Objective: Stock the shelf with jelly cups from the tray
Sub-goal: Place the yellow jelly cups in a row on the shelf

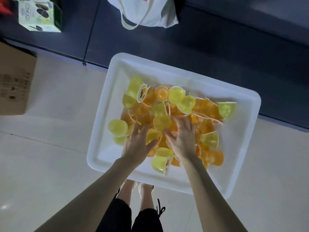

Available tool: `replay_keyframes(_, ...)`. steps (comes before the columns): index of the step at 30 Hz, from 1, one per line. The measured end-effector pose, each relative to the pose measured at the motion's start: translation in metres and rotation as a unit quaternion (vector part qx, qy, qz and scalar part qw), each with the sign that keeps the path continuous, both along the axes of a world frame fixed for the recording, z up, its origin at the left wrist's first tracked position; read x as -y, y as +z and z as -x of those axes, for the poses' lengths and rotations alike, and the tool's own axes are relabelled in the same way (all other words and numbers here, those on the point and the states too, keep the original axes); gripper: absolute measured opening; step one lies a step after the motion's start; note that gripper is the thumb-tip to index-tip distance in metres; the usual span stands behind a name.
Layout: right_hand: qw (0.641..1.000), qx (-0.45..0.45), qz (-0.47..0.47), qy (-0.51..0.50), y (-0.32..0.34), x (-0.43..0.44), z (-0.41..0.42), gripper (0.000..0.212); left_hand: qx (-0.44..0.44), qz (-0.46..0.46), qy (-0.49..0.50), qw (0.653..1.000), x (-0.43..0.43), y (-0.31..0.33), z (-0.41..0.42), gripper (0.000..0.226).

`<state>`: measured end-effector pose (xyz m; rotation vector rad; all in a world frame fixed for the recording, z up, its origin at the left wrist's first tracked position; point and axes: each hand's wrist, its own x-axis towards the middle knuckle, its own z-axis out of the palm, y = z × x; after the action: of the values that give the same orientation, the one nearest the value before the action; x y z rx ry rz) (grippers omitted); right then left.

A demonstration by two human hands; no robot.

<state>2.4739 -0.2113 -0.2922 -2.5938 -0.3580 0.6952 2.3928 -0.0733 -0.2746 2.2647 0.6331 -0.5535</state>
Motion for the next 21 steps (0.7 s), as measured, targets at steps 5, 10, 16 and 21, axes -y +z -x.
replay_keyframes(5,0.998,-0.035,-0.034,-0.036,-0.015,-0.002,-0.010,0.048,0.010,-0.006,0.014,1.000,0.002,0.000,-0.002,0.043)
replay_keyframes(10,0.989,-0.104,-0.058,-0.090,-0.005,-0.006,-0.015,0.053,0.008,0.003,0.084,0.996,0.005,0.003,-0.003,0.042)
replay_keyframes(16,0.975,-0.126,-0.109,-0.149,0.002,-0.005,-0.012,0.044,-0.019,0.012,0.137,0.990,0.027,0.007,0.009,0.043)
replay_keyframes(21,0.979,-0.088,-0.122,-0.134,0.008,0.004,-0.002,0.051,-0.085,0.030,0.174,0.981,0.026,0.007,-0.002,0.054)
